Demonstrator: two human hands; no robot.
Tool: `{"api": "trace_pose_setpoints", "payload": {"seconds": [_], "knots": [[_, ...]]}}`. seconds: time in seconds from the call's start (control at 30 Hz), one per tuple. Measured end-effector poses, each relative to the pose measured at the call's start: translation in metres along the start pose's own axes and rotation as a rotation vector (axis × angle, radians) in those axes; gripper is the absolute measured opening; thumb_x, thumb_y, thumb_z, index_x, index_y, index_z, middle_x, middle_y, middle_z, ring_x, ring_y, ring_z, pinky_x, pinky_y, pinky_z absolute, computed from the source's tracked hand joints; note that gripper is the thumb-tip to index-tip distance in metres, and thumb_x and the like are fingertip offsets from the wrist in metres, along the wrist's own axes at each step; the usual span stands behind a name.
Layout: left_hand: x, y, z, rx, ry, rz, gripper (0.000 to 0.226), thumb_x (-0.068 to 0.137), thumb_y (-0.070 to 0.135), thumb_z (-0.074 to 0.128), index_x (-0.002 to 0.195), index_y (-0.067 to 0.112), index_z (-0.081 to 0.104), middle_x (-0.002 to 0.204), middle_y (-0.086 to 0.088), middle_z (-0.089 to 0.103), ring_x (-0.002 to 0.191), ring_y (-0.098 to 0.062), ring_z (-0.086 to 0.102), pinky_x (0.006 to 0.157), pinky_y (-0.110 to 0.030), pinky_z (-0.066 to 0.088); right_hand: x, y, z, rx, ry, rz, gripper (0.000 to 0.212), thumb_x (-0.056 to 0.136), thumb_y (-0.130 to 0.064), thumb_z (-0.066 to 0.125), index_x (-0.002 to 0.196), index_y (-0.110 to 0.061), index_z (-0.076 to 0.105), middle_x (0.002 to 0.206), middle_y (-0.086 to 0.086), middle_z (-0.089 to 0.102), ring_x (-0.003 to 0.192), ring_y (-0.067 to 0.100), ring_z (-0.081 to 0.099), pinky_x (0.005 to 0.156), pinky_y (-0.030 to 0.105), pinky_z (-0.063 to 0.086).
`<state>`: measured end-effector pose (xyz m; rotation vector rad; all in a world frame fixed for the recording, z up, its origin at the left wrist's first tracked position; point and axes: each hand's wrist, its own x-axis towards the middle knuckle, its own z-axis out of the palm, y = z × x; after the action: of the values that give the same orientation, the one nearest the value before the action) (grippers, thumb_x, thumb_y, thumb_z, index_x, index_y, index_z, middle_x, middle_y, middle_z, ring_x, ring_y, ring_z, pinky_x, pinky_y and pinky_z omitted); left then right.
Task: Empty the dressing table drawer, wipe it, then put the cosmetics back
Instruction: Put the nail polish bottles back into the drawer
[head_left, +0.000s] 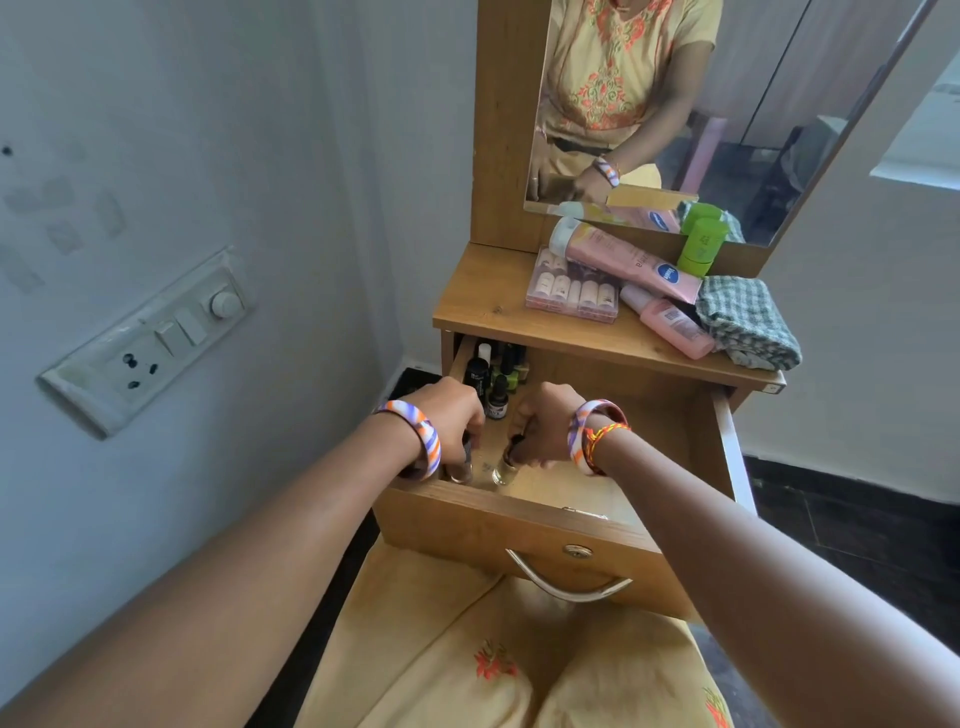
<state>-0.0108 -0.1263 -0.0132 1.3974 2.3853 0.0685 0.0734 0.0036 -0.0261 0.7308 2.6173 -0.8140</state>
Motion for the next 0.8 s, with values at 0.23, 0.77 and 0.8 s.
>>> {"api": "trace_pose_setpoints", "payload": {"seconds": [0.23,0.77,0.8], "knots": [[-0.011,0.004,0.012,0.112,0.073,0.008,0.017,0.084,0.010,0.064,0.101,0.011,0.064,0.102,-0.009,0.062,0.087,-0.026,0.063,0.066,-0.024,0.048,0.000,-0.021,0.018,-0.013,0.065,-0.094,0.025,0.081,-0.014,0.069,0.105,-0.007,0.067,0.101,0.012,0.069,0.083,0.023,0.067,0.073,0.025,0.056],[-0.012,0.011,0.011,0.260,0.038,0.008,0.026,0.088,0.011,0.059,0.114,0.012,0.062,0.128,-0.010,0.054,0.108,-0.028,0.059,0.083,-0.030,0.051,0.008,-0.018,0.022,0.011,-0.053,0.069,0.045,0.080,-0.008,0.070,0.123,-0.003,0.057,0.115,0.013,0.065,0.105,0.029,0.064,0.091,0.032,0.053],[-0.013,0.010,0.012,0.266,0.042,0.027,0.026,0.088,0.010,0.060,0.114,0.014,0.064,0.129,-0.009,0.054,0.108,-0.029,0.059,0.082,-0.029,0.052,0.011,-0.014,0.023,0.006,-0.093,0.118,0.048,0.079,-0.011,0.071,0.125,-0.003,0.056,0.115,0.013,0.065,0.105,0.030,0.065,0.092,0.036,0.053]]}}
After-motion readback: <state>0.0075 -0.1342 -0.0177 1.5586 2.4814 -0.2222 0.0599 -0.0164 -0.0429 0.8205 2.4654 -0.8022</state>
